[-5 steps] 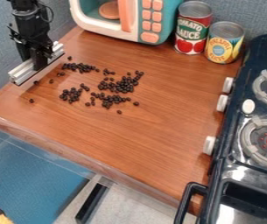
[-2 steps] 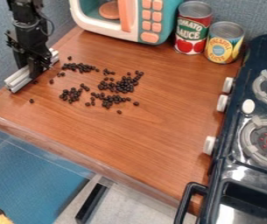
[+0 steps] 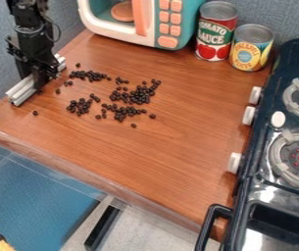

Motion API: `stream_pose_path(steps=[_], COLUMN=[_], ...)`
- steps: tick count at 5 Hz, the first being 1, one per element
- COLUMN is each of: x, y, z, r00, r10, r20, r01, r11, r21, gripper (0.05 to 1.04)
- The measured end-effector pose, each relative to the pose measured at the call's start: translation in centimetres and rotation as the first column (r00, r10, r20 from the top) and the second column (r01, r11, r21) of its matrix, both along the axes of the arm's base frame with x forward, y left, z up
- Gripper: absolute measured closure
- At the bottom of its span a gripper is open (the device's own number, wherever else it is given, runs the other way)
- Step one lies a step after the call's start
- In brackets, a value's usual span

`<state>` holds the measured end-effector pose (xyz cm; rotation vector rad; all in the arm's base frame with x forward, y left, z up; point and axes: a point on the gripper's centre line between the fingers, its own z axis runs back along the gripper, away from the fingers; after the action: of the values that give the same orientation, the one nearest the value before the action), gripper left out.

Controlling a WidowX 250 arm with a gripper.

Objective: Sweep into pile

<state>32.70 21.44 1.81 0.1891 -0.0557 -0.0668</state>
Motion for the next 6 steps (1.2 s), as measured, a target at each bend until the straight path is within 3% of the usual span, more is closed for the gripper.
stream_pose_path(steps=[4, 6], x=[-1.3, -1.6], y=[-2.4, -4.5], z=[-0.1, -0.1], r00=[1.000, 0.999], r10=[0.020, 0.013], r20=[0.020, 0.052], r01=[-0.018, -0.009], r11=[0.997, 0.997], r21=[-0.075, -0.078], gripper=[0.716, 0.716])
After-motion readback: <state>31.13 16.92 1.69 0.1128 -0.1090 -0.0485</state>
